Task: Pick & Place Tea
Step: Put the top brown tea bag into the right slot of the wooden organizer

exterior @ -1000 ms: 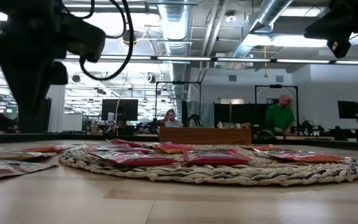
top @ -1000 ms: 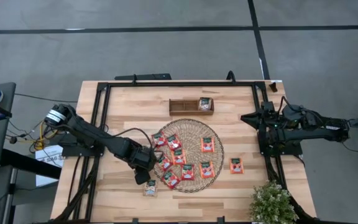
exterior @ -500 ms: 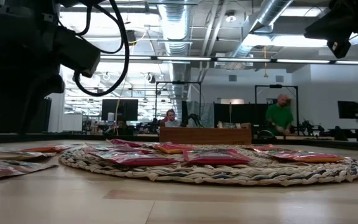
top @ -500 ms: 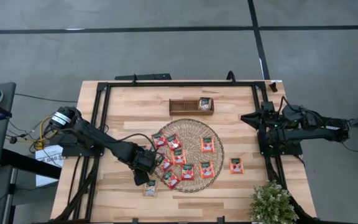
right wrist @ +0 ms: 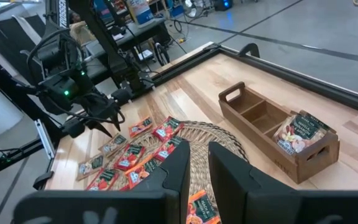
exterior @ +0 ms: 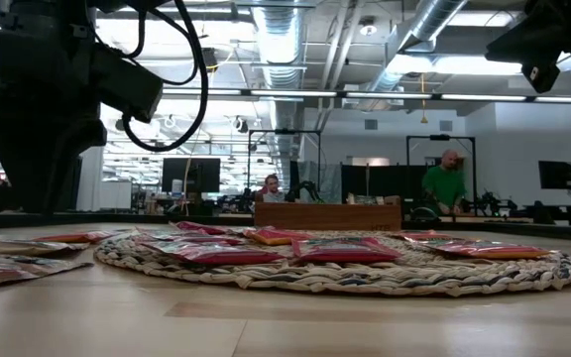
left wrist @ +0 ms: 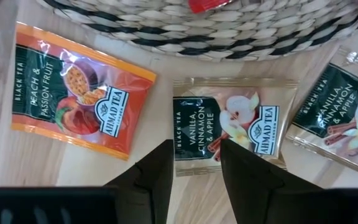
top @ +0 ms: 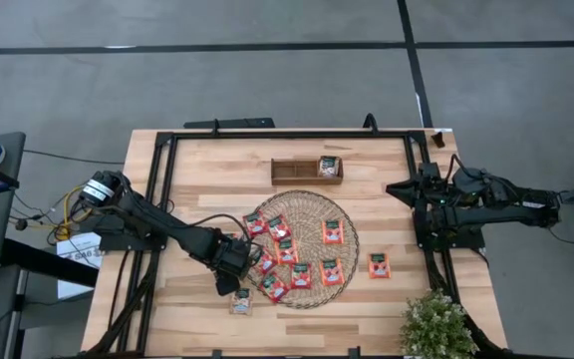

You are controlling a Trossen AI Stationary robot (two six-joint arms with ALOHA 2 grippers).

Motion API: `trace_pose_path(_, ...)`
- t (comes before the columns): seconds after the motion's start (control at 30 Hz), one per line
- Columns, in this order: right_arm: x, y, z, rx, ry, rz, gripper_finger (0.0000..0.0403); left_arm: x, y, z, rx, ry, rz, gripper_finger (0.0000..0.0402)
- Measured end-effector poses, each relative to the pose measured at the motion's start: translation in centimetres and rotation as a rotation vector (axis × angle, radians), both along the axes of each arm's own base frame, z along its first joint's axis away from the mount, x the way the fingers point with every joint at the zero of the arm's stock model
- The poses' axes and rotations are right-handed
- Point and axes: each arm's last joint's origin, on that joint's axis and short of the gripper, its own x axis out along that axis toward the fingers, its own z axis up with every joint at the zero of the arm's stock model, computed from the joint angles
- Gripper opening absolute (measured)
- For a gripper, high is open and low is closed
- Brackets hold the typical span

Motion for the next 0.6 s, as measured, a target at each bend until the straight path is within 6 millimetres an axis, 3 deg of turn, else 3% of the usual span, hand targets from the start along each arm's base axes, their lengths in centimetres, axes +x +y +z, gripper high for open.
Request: trace_pose_path(0.6, -0.16, 0.00, -0.53, -0.074, 0.073, 0.021, 0.0052, -0.47, 0.17, -0.79, -0.008, 0.022, 0.034, 0.0124)
